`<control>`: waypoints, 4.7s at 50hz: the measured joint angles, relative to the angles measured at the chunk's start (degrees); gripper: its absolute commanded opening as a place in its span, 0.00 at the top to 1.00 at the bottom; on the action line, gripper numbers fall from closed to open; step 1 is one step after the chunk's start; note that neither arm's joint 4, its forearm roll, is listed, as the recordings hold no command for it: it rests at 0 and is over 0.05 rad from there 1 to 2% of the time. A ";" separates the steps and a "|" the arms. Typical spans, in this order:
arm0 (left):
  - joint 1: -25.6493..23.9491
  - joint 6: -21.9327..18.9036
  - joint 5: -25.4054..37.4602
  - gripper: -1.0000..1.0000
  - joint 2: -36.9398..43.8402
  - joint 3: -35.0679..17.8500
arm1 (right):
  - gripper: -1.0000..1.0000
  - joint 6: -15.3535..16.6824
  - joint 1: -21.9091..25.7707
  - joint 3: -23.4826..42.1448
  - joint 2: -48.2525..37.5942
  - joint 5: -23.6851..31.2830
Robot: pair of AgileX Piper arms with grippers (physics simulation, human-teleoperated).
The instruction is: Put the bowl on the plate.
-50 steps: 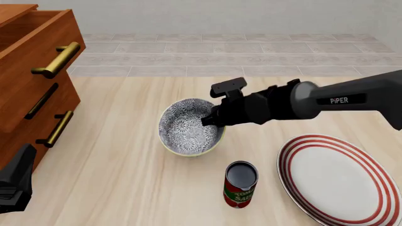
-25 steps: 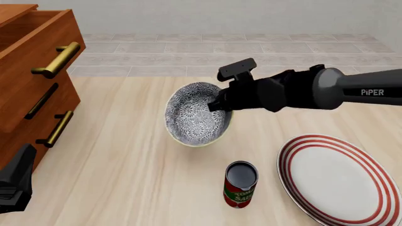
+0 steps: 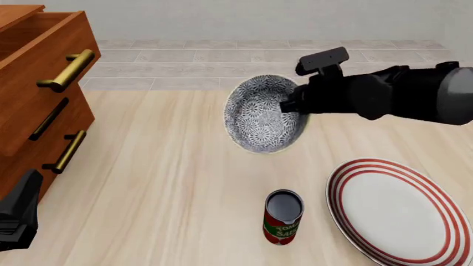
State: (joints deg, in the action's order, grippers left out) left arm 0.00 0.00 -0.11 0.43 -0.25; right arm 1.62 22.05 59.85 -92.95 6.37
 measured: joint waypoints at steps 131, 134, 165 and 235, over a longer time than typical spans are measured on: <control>0.00 0.00 0.00 0.00 0.00 0.00 | 1.00 -8.75 -36.94 -51.88 45.25 -2.97; 0.00 0.00 0.00 0.00 0.00 0.00 | 1.00 -8.93 -36.97 -52.04 44.73 -3.71; 0.00 0.00 0.00 0.00 0.00 0.00 | 0.00 -8.21 -38.08 -53.09 40.12 -8.58; 0.00 0.00 0.00 0.00 0.00 0.00 | 0.00 -2.80 -34.84 -25.43 57.91 20.08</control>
State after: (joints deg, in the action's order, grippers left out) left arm 0.00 0.00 -0.11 0.43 -0.25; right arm -1.17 -12.78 34.42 -35.04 26.46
